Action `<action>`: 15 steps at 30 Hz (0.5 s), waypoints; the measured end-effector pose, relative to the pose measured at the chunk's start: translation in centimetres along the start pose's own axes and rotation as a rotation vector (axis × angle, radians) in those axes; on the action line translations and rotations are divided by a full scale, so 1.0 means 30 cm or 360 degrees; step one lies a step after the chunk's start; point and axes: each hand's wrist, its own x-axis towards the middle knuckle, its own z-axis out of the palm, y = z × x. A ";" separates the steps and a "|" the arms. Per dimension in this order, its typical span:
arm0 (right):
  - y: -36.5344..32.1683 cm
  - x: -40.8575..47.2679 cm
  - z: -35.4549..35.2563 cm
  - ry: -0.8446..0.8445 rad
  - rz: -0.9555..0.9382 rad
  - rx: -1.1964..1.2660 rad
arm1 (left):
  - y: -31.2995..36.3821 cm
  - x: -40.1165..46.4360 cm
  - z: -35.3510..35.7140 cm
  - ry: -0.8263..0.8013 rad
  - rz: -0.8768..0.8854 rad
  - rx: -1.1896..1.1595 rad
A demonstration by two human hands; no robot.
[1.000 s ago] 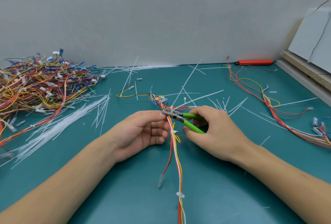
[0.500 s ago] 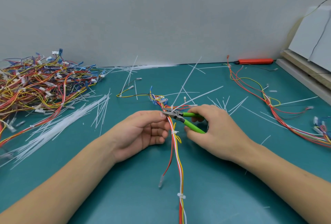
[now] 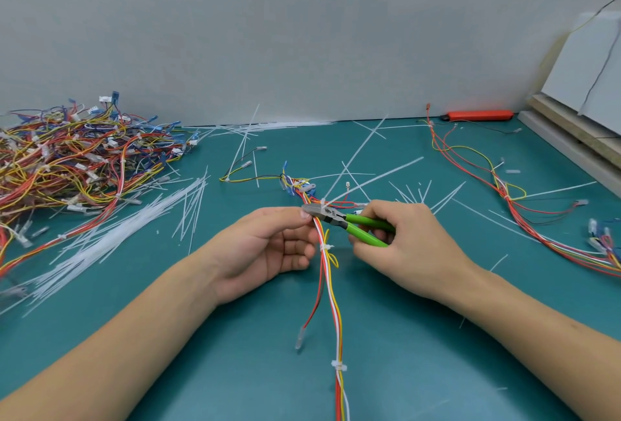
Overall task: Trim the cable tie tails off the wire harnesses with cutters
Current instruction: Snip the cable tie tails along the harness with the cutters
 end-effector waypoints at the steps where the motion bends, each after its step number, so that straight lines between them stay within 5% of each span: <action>1: 0.001 0.001 0.001 -0.0008 -0.0029 0.0014 | 0.000 0.000 0.000 0.0001 0.0001 0.0008; 15: 0.006 0.004 0.004 -0.0008 -0.0180 -0.0018 | 0.001 -0.004 0.005 -0.0021 0.0007 0.0047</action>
